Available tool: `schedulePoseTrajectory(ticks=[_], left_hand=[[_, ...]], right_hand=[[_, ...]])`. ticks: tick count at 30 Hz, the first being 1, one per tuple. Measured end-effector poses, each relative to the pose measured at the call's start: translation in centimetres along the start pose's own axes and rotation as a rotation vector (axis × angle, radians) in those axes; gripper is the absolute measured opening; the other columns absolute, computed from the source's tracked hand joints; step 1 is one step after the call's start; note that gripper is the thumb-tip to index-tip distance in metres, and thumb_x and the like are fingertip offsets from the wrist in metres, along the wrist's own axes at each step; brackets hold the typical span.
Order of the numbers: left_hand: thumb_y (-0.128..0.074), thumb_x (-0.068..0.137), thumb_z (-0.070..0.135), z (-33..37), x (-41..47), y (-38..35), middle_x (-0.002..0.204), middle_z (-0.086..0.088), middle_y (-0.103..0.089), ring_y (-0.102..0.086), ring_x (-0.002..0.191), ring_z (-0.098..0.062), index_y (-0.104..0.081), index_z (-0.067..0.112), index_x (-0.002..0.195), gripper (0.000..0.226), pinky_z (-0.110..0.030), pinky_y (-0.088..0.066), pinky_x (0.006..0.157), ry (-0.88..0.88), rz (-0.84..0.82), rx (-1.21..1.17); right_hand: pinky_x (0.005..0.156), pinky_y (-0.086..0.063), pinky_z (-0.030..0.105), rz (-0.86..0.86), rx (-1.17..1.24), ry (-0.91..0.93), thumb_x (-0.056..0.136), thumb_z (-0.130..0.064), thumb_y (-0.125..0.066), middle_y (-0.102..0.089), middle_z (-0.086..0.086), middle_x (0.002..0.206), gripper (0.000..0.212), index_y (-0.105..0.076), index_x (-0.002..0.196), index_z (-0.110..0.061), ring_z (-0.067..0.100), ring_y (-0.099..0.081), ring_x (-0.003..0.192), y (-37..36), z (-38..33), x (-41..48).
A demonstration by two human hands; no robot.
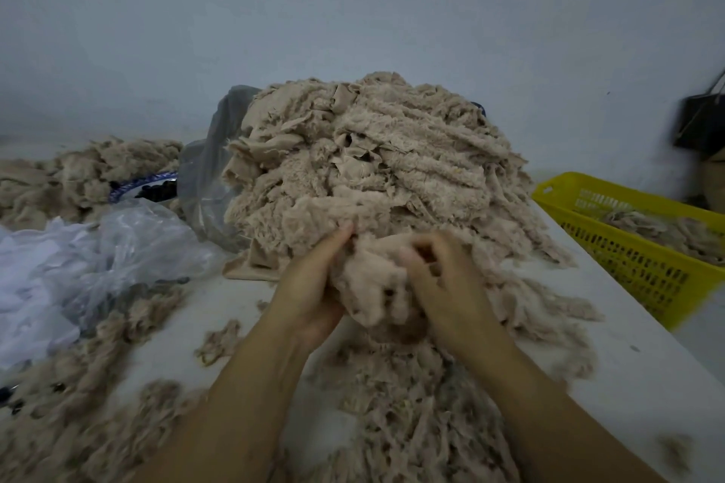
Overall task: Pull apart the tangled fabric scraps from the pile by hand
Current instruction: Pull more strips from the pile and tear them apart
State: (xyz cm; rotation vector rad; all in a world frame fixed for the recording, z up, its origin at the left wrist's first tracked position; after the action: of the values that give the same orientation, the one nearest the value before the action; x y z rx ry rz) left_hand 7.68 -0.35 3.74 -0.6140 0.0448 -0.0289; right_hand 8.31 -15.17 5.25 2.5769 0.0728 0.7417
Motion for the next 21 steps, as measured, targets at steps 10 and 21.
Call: schedulePoseTrajectory(ticks=[10,21], left_hand=[[-0.035,0.104,0.05,1.9,1.6,3.9,0.094,0.0,-0.076,-0.073,0.079,-0.011,-0.069,0.016,0.11,0.048,-0.031,-0.057,0.079,-0.087,0.178,-0.264],[-0.068,0.084,0.058,0.0,0.2,0.2,0.105,0.01,-0.075,-0.07,0.093,-0.005,-0.073,0.036,0.102,0.03,-0.025,-0.056,0.077,-0.106,-0.067,0.668]], right_hand=[[0.073,-0.059,0.039,0.345,1.138,-0.683,0.103,-0.025,-0.049,-0.069,0.007,0.115,0.023,-0.059,0.123,-0.019,0.021,-0.069,0.099,2.0,6.4,0.5],[0.097,-0.053,0.047,0.287,1.208,-0.559,0.103,-0.023,-0.048,-0.069,0.012,0.123,0.031,-0.057,0.13,-0.011,0.025,-0.067,0.112,1.2,5.2,1.3]])
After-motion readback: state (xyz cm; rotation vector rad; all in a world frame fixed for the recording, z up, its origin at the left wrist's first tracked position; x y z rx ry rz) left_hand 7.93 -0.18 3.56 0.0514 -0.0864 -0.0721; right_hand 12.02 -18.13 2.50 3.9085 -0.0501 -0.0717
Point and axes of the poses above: each hand's wrist, its own x-axis towards the middle knuckle, its own y-axis out of the back of the hand, z = x × y, the point moved 7 cm from there along x, towards the middle knuckle
